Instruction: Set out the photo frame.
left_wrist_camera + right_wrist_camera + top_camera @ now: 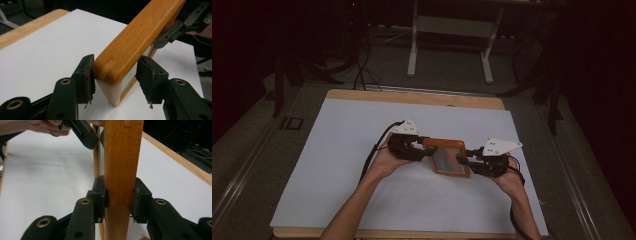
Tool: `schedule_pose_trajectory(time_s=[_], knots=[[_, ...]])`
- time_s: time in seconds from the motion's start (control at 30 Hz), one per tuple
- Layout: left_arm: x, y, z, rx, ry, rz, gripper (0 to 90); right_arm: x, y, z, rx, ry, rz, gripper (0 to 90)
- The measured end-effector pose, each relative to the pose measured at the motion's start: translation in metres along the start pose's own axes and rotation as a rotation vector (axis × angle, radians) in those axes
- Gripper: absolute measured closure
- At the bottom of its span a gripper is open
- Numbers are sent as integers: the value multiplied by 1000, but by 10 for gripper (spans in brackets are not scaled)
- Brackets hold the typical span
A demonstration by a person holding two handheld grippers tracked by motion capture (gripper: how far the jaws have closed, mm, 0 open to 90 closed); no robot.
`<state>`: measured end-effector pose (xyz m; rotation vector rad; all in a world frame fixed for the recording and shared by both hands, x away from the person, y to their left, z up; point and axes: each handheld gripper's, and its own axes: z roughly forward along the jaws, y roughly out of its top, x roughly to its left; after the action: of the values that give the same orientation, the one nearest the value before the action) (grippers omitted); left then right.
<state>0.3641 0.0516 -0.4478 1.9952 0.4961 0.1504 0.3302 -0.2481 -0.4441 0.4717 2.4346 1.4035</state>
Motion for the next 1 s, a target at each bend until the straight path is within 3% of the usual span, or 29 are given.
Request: schedule_pose_trajectory(time_s=[0.5, 1.0], knots=[[2, -10, 22, -18, -52, -31, 492, -4, -7, -3, -9, -5, 28, 684], [-5, -4, 31, -31, -48, 6, 572, -16, -24, -9, -13, -12, 116, 650]])
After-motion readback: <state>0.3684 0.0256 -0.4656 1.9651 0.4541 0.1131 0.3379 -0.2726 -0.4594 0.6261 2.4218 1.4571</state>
